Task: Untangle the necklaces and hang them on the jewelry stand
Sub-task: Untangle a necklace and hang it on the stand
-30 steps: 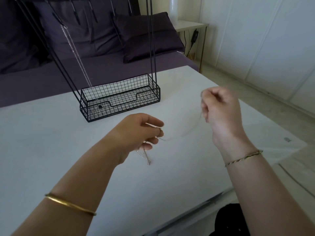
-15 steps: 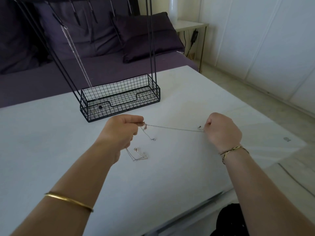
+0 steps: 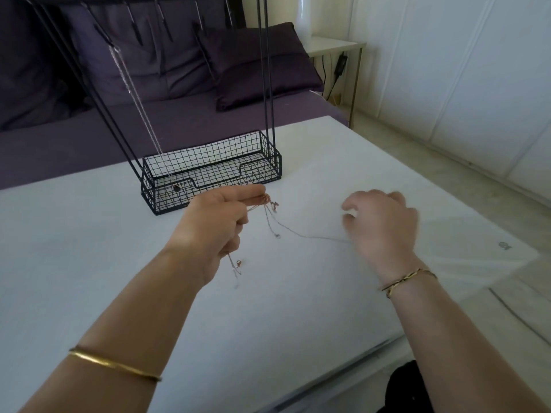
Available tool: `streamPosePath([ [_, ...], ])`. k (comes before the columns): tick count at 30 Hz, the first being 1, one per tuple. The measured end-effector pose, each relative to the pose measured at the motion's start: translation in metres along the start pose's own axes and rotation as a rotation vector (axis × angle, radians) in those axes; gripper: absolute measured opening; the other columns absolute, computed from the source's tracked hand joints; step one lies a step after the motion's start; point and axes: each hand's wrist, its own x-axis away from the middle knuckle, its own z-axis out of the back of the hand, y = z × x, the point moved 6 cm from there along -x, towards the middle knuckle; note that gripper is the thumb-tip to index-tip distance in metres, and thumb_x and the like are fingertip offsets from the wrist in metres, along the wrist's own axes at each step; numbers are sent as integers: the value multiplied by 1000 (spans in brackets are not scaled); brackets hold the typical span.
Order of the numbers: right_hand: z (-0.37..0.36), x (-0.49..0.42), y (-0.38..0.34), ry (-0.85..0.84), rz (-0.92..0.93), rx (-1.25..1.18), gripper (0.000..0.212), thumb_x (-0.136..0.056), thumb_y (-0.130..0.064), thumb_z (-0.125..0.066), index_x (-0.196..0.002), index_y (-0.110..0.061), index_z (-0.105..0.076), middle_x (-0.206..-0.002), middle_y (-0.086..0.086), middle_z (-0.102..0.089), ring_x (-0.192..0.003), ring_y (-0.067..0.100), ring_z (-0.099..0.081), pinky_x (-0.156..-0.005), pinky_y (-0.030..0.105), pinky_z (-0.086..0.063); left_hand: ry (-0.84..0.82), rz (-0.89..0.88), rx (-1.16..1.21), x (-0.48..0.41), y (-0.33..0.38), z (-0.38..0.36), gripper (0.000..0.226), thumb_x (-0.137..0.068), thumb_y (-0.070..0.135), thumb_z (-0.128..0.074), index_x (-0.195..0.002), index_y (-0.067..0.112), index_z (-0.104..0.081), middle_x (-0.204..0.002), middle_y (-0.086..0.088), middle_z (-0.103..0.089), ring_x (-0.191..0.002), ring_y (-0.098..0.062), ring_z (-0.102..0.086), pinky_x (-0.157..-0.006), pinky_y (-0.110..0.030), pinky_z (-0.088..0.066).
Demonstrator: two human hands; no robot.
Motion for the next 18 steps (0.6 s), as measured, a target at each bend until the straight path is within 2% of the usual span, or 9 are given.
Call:
streamPosePath([
  [1,0,3,-13,11,67,-241,20,-88,-17,-55,-101,-26,-67,-105,-4,-67,-108,23,-53,-87,34,-42,-16,5,20,1,1,-3,52,-81,-16,-34,-102,14,-71,-96,3,-74,-40,-8,-20,-36,-17,-22],
  [3,-2,11,-39,-130,76,-798,14,-83,-12,-59,-86,-24,-65,-92,-5,-72,-91,13,-62,-83,28,-48,-43,13,56,3,3,-6,52,-81,-16,-33,-103,13,-70,-100,1,-74,-39,-7,-21,-35,-16,-22],
  [4,-5,15,-49,-238,38,-992,12,-83,-11,-59,-83,-22,-63,-85,-5,-73,-79,7,-61,-75,20,-47,-54,15,68,4,4,-8,52,-81,-16,-33,-103,12,-70,-100,1,-74,-38,-7,-20,-35,-16,-22],
  [5,-6,20,-56,-327,12,-1076,11,-84,-10,-57,-83,-20,-62,-79,-4,-73,-70,4,-57,-67,16,-44,-63,16,77,5,4,-9,52,-81,-16,-33,-104,12,-70,-101,1,-74,-38,-7,-20,-35,-16,-22],
  [7,-8,24,-64,-407,15,-1102,10,-86,-9,-55,-85,-16,-62,-69,-5,-71,-65,1,-58,-65,18,-42,-81,19,95,6,5,-10,53,-81,-16,-32,-104,12,-69,-101,2,-74,-36,-6,-19,-33,-15,-21],
  [9,-8,26,-67,-439,28,-1173,7,-88,-10,-58,-84,-14,-62,-63,-6,-65,-67,7,-65,-73,26,-48,-98,18,103,8,6,-10,53,-81,-16,-31,-106,12,-68,-101,3,-74,-35,-6,-18,-33,-15,-19],
  [11,-8,25,-66,-443,43,-1200,7,-89,-12,-61,-83,-12,-63,-61,-7,-59,-59,8,-63,-73,32,-53,-107,13,93,8,6,-10,53,-81,-16,-31,-107,13,-68,-101,3,-74,-35,-6,-18,-33,-16,-18],
  [15,0,22,-62,-353,107,-1056,11,-87,-18,-65,-76,-18,-65,-50,-16,-49,-45,0,-42,-50,16,-35,-98,-1,37,8,7,-9,54,-81,-15,-31,-108,13,-68,-102,4,-74,-35,-7,-16,-34,-16,-18],
  [18,9,20,-57,-288,125,-1017,8,-84,-16,-68,-76,-18,-69,-61,-9,-56,-49,-1,-43,-47,12,-33,-79,-16,-32,7,6,-7,56,-79,-15,-31,-110,14,-68,-104,7,-73,-35,-7,-16,-34,-15,-19],
])
